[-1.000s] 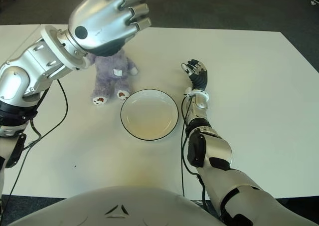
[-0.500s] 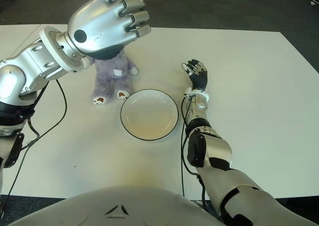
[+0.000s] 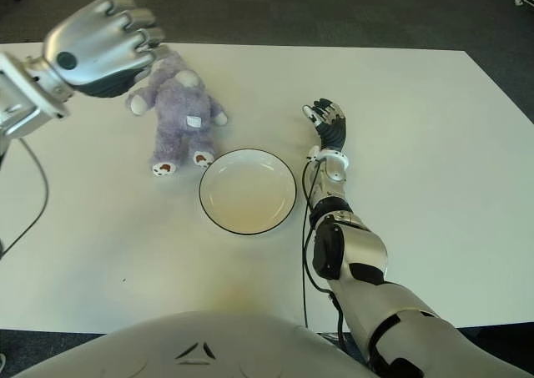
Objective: Put the doll into the plate.
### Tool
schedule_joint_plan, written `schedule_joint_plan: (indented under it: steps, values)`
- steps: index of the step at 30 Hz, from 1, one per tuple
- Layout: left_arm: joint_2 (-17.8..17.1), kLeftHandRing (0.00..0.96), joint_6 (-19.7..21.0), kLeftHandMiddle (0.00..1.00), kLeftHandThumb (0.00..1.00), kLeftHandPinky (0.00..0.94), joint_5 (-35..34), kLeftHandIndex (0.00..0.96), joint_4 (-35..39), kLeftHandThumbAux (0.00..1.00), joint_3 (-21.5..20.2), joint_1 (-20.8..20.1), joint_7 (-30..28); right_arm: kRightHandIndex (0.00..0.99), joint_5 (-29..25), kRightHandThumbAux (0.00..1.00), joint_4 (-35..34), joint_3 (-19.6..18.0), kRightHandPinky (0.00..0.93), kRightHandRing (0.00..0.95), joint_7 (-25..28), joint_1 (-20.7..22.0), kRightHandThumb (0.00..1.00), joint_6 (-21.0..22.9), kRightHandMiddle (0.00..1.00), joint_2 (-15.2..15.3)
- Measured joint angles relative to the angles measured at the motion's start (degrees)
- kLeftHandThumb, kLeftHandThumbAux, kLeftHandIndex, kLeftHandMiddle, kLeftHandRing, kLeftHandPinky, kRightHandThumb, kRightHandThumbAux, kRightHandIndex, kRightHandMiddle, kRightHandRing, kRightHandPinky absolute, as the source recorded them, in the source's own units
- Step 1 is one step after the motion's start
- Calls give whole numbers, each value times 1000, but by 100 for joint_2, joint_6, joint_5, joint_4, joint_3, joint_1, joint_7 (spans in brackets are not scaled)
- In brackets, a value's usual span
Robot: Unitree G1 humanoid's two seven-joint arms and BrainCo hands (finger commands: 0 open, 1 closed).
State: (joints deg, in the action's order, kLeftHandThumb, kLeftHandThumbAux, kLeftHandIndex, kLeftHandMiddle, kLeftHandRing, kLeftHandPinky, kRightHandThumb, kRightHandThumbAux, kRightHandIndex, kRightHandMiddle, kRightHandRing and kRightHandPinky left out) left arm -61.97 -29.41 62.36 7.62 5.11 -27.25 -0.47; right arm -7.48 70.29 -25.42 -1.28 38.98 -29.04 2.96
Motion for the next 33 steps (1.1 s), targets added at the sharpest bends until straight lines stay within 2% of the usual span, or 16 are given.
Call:
schedule_joint_plan:
  steps: [2,5,13,19,28,33]
  values:
    - [-200,0,0,0,151,0,2,0,-137,307,-83,207,-5,276,8,786,0,-4,179,245,-16,-21,0,-1,304,27]
    - [-273,0,13,0,137,0,-121,0,-310,263,-171,437,-9,270,1,786,0,-21,188,243,-13,-36,0,-6,290,52]
    - [25,0,321,0,208,0,-793,0,-804,227,-221,953,-142,260,-32,795,1,-64,209,239,42,-34,0,-10,275,72]
    - [252,0,716,0,233,0,-1189,0,-733,190,-237,1243,-559,261,-26,792,22,-50,192,241,93,-25,0,-9,281,61]
    - [553,0,1200,0,272,0,-1494,0,-533,180,-196,1335,-1207,262,-37,805,37,-62,191,242,137,-25,14,-9,281,79]
    - [729,0,1357,0,294,0,-1521,0,-590,190,-69,1288,-1386,264,-50,820,46,-72,206,244,137,-26,33,-9,283,98]
